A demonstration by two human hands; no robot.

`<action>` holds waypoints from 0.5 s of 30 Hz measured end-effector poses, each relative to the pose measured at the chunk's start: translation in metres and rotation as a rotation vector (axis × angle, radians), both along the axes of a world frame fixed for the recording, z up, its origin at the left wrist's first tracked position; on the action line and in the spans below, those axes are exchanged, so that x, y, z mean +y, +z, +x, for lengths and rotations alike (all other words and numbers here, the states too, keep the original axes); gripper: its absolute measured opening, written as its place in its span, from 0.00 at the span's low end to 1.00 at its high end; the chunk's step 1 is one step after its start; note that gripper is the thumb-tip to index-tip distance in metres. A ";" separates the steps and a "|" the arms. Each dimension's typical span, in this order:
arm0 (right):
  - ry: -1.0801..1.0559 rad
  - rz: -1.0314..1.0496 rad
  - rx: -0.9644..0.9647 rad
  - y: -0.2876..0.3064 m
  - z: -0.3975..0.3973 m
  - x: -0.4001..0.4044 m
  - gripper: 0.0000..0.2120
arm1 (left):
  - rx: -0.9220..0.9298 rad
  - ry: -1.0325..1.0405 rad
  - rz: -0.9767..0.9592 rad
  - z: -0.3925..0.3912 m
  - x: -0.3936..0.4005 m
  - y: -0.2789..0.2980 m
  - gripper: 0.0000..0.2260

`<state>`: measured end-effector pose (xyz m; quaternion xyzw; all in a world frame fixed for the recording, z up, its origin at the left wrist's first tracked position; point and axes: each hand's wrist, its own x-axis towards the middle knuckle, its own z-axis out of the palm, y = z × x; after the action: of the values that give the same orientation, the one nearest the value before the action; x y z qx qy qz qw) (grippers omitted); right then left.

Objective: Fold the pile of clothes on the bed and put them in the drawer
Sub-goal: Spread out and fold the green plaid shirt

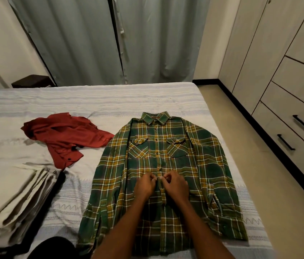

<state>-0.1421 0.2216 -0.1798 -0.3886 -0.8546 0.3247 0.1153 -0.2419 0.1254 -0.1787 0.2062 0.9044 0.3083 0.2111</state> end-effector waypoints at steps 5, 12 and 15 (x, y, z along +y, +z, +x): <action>0.121 0.161 -0.181 -0.002 0.022 -0.027 0.15 | 0.047 -0.035 0.089 0.018 -0.023 -0.006 0.09; -0.109 0.174 -0.179 0.003 0.040 -0.023 0.11 | 0.111 -0.190 0.012 0.035 -0.030 0.001 0.09; -0.092 0.132 -0.155 0.009 0.041 -0.021 0.10 | 0.171 -0.132 -0.058 0.044 -0.024 0.000 0.11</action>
<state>-0.1011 0.2004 -0.1711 -0.4430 -0.8616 0.2312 0.0892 -0.1984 0.1016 -0.1787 0.2846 0.9121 0.2485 0.1592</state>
